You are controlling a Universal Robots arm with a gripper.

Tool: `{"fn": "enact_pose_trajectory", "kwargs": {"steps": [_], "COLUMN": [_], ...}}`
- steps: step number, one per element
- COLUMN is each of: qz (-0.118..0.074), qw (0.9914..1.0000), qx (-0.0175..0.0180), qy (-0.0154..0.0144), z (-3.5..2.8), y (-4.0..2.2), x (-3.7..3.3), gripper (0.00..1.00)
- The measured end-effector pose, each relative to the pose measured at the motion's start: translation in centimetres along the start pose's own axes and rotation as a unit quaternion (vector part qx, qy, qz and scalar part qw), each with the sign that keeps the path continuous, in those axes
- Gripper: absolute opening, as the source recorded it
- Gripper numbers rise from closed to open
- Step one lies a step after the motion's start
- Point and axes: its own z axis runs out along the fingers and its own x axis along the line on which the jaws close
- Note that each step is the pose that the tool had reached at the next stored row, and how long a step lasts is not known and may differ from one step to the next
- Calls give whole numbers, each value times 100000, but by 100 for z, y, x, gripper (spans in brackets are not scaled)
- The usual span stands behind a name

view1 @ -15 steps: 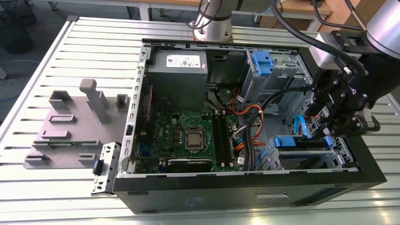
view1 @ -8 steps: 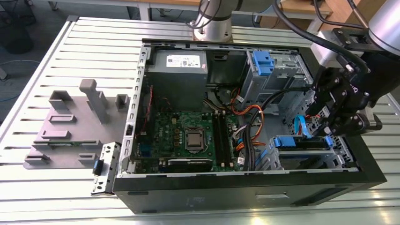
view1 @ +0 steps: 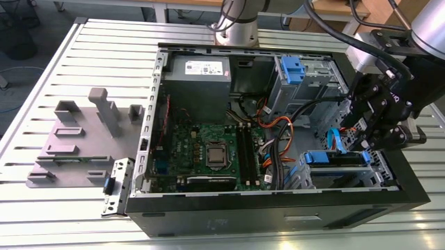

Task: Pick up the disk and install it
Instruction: 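Insert the second disk wire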

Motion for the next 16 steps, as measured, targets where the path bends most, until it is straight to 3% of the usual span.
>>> {"fn": "enact_pose_trajectory", "kwargs": {"steps": [8,16], "qz": [-3,1], "qw": [100000,100000], "qx": [0,-36], "qy": [14,0], "z": [-3,0], "y": [-8,-120], "x": [0,-5], "gripper": [53,53]}}
